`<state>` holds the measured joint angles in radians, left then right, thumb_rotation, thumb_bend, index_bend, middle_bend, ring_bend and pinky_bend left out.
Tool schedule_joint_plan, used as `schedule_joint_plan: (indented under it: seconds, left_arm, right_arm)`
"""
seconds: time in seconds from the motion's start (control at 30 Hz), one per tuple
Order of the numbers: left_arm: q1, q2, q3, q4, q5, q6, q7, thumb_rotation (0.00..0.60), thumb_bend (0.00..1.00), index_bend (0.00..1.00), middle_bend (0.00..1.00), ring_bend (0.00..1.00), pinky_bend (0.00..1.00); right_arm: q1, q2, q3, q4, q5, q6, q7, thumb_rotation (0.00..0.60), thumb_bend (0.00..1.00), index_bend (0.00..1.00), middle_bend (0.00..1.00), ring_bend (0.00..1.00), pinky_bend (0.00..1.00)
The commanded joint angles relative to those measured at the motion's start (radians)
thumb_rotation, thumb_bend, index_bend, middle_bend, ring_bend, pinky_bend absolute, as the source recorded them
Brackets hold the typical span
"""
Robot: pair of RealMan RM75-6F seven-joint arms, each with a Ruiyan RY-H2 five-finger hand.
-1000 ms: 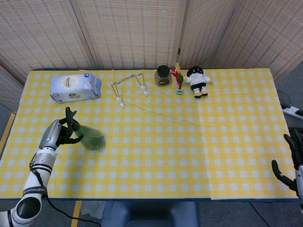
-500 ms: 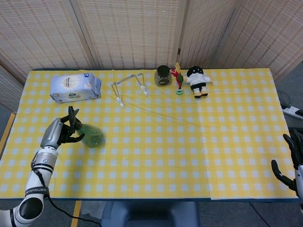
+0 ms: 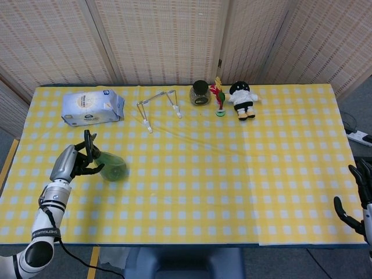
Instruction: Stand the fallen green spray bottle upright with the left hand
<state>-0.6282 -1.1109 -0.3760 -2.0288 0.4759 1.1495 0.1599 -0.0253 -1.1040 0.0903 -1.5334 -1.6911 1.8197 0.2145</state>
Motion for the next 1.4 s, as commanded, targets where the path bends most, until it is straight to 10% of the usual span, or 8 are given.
schedule_joint_plan:
  seconds: [0.03,0.37,0.97,1.3,1.4]
  left_arm:
    - [0.000,0.003,0.000,0.001,0.000,-0.003,-0.005,0.600,0.47,0.44,1.00,1.00,1.00]
    - [0.006,0.021,0.002,-0.004,0.012,-0.013,-0.031,0.600,0.28,0.29,1.00,1.00,1.00]
    - [0.055,0.071,0.042,0.009,0.037,0.002,-0.060,0.600,0.24,0.23,1.00,1.00,1.00]
    - [0.299,0.021,0.261,0.148,0.529,0.388,-0.051,0.600,0.24,0.28,0.98,0.97,1.00]
    - [0.380,0.011,0.360,0.213,0.701,0.450,-0.101,0.600,0.24,0.30,0.70,0.61,0.73]
  right_arm:
    - [0.000,0.000,0.000,0.000,0.000,0.000,-0.001,0.600,0.46,0.00,0.00,0.00,0.00]
    - [0.001,-0.001,-0.001,-0.001,-0.001,-0.003,-0.005,0.600,0.46,0.00,0.00,0.00,0.00]
    - [-0.001,-0.002,-0.002,-0.001,-0.002,-0.001,-0.006,0.600,0.46,0.00,0.00,0.00,0.00]
    - [0.000,-0.011,-0.007,-0.002,-0.014,-0.003,-0.035,0.600,0.46,0.00,0.00,0.00,0.00]
    - [0.007,-0.025,-0.006,0.000,-0.014,-0.016,-0.070,0.600,0.46,0.00,0.00,0.00,0.00]
